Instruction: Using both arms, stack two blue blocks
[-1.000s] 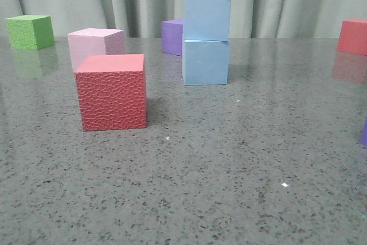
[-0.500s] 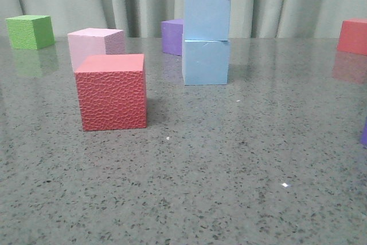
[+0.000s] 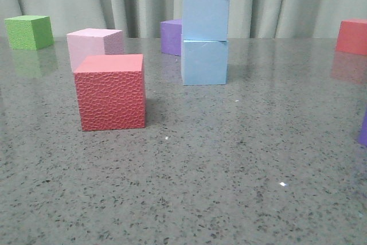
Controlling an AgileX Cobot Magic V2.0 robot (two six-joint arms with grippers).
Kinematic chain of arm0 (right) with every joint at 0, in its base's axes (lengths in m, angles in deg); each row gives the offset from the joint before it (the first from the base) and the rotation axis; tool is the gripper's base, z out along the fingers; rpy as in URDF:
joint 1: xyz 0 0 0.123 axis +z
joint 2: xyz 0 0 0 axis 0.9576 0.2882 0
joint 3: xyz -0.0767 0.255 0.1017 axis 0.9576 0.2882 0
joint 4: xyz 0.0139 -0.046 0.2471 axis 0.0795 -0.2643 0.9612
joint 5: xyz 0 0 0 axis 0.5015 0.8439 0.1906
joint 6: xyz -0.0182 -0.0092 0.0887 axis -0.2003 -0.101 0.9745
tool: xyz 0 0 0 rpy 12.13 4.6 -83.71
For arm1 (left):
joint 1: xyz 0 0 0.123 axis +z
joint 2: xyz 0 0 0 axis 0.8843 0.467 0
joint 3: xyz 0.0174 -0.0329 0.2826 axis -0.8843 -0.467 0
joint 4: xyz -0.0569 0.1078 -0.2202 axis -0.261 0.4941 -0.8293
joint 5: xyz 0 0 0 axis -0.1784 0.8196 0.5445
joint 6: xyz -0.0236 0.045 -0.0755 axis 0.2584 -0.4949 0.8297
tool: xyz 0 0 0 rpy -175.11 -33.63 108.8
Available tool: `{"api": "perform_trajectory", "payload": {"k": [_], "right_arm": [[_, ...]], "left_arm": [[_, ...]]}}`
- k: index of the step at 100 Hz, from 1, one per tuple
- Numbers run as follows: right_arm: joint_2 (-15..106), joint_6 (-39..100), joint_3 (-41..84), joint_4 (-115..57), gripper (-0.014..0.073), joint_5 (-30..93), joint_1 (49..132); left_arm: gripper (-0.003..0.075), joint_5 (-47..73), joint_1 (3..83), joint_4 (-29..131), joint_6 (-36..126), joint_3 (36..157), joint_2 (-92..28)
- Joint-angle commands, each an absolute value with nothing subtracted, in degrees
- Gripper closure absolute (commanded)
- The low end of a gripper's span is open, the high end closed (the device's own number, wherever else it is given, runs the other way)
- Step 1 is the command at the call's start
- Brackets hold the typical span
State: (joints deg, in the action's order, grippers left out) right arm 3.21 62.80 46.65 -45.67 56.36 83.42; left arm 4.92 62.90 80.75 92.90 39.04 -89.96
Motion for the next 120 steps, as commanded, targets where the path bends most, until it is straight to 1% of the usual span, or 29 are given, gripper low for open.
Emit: {"api": "perform_trajectory", "payload": {"k": [1,17,33,76,84,120], "right_arm": [[3.79,62.35,47.53,-46.78,0.0662,46.65,80.99],[1.67,62.35,55.08,-46.78,0.0662,35.14,75.27],[-2.92,62.35,63.05,-46.78,0.0662,29.19,71.93],[-14.84,62.40,83.49,-46.78,0.0662,14.87,71.38],[-14.67,62.40,83.62,-46.78,0.0662,16.51,71.38],[-14.75,62.40,83.67,-46.78,0.0662,16.18,71.38]], "left_arm": [[0.0739,0.59,63.01,80.30,92.88,37.62,-91.96],[0.0739,0.59,63.01,80.30,92.88,37.62,-91.96],[0.0739,0.59,63.01,80.30,92.88,37.62,-91.96],[0.0739,0.59,63.01,80.30,92.88,37.62,-91.96],[0.0739,0.49,63.01,80.30,92.88,37.62,-91.96],[0.0739,0.49,63.01,80.30,92.88,37.62,-91.96]]}}
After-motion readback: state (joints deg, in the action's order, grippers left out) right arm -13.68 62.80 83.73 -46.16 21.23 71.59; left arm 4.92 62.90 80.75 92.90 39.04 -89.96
